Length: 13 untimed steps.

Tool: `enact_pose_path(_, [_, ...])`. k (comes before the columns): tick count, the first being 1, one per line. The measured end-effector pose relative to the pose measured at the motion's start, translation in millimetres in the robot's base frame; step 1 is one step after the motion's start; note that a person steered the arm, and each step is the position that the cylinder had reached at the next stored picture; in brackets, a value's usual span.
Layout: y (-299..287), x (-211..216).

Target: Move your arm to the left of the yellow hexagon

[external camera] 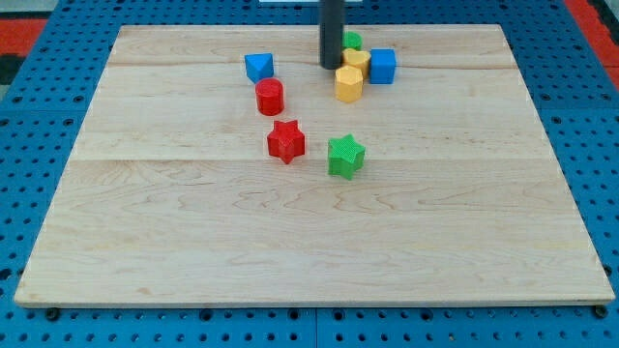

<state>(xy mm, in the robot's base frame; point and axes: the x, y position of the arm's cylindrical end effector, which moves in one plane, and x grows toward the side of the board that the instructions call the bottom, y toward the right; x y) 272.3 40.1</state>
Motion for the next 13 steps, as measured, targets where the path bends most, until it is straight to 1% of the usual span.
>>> enact_pose_path(1, [6.6,-1.5])
enact_pose_path(3, [1.8,-37.3])
enact_pose_path(4, [-50.2,-37.2])
enact_pose_path(6, [-62.3,-36.1])
enact_pose_path(9, [-62.5,-36.8])
enact_pose_path(10, [-62.1,-23.1])
enact_pose_path(11, [-62.1,-18.5])
enact_pose_path(13, [-62.4,45.1])
